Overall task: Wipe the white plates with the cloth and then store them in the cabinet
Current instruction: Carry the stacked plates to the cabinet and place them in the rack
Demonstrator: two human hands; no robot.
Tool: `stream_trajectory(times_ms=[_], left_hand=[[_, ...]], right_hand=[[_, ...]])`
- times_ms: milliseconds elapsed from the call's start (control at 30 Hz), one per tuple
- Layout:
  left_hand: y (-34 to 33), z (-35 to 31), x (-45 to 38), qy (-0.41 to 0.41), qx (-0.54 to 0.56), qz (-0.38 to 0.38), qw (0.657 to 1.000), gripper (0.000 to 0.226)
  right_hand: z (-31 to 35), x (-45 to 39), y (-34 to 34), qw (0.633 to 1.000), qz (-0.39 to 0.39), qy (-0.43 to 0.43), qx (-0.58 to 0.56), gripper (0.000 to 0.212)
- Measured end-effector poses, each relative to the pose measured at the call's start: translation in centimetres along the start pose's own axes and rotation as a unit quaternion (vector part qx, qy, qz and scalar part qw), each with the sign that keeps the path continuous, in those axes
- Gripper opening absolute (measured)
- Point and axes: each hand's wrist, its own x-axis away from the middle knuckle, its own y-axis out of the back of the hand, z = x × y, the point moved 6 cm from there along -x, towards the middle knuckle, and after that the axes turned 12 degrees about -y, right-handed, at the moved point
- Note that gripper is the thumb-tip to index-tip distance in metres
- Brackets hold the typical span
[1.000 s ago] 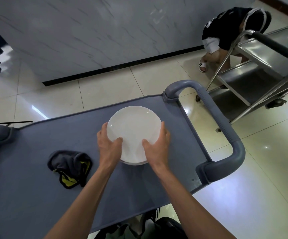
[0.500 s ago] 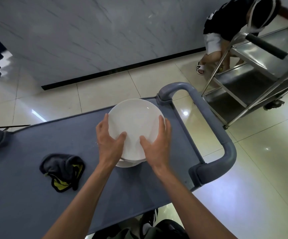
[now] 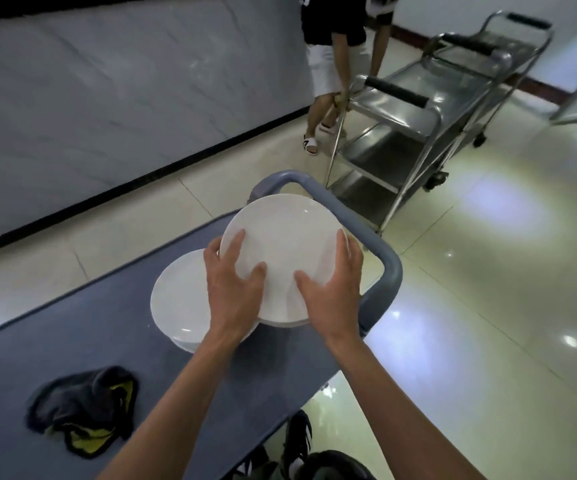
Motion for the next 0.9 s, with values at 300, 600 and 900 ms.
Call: stream_trajectory(times_ms=[300, 600, 900], left_hand=[[-9.3, -8.2, -0.1, -0.098, 0.036, 0.122, 0.987, 0.064], [-25.7, -18.6, 3.7, -0.192, 0.081, 0.25, 0.945, 0.064], [-42.7, -29.1, 12.6, -0.224, 0.146, 0.368, 0.891, 0.06]], right_hand=[[-3.2, -1.3, 11.0, 0.992, -0.121, -0.042, -0.018, 0.091], [-12.7, -4.3, 25.4, 0.956, -0.265, -0.119, -0.044, 0.093], [-24.1, -5.2, 41.0, 0.905, -0.378, -0.187, -0.062, 0.093]])
